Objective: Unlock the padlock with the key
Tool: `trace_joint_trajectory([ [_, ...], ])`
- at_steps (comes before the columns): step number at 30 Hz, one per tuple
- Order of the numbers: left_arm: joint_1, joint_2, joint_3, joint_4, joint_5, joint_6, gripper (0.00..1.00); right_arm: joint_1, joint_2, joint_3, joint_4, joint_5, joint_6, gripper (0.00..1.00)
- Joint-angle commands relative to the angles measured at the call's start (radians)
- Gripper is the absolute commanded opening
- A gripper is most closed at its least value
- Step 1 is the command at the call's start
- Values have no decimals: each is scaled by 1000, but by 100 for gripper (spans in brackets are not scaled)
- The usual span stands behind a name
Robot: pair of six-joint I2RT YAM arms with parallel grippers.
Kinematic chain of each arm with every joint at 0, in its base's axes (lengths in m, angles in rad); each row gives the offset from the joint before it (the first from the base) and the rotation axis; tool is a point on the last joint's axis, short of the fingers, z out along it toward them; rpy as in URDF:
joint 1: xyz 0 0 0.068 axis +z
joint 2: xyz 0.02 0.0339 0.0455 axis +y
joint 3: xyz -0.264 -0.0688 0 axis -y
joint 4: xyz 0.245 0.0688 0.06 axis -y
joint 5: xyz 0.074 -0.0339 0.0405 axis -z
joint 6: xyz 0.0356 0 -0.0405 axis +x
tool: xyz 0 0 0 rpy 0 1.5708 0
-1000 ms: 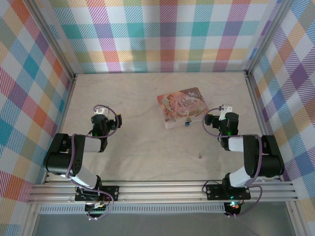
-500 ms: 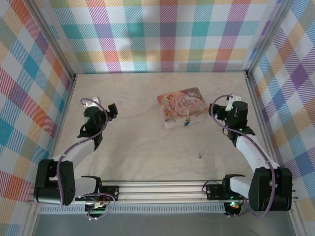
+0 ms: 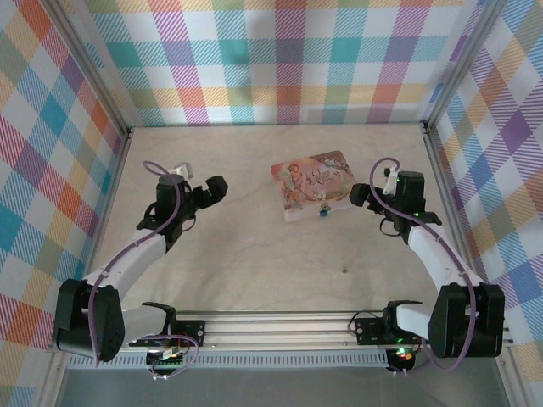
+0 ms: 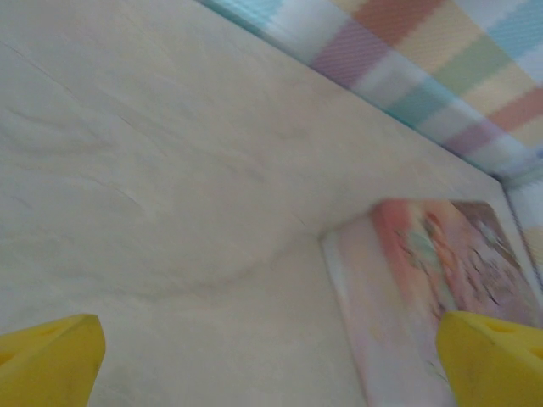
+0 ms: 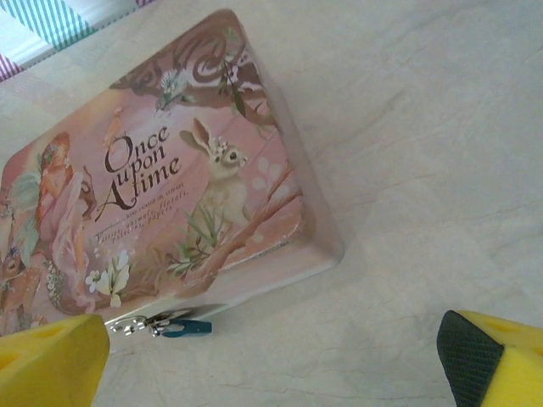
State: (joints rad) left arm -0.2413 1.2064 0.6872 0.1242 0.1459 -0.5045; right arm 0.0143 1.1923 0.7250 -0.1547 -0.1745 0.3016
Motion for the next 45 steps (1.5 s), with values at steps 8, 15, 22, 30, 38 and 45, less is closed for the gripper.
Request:
trace_joint_trajectory([
  [8, -204, 48, 49, -38, 60, -127, 100, 33, -28, 25, -292, -2, 151, 98],
  [15, -261, 90, 63, -18, 38, -137, 100, 155, -67, 18, -499, 94, 266, 92],
  [22, -276, 119, 63, 3, 39, -140, 100, 280, -62, -21, -606, 162, 352, 87],
  [30, -279, 137, 57, 18, 42, -152, 100, 365, 1, -89, -571, 134, 395, 78],
  [38, -280, 135, 53, 8, 30, -149, 100, 417, 64, -93, -555, 125, 398, 66],
  [45, -280, 135, 53, 4, 28, -147, 100, 435, 111, -81, -550, 133, 401, 54],
])
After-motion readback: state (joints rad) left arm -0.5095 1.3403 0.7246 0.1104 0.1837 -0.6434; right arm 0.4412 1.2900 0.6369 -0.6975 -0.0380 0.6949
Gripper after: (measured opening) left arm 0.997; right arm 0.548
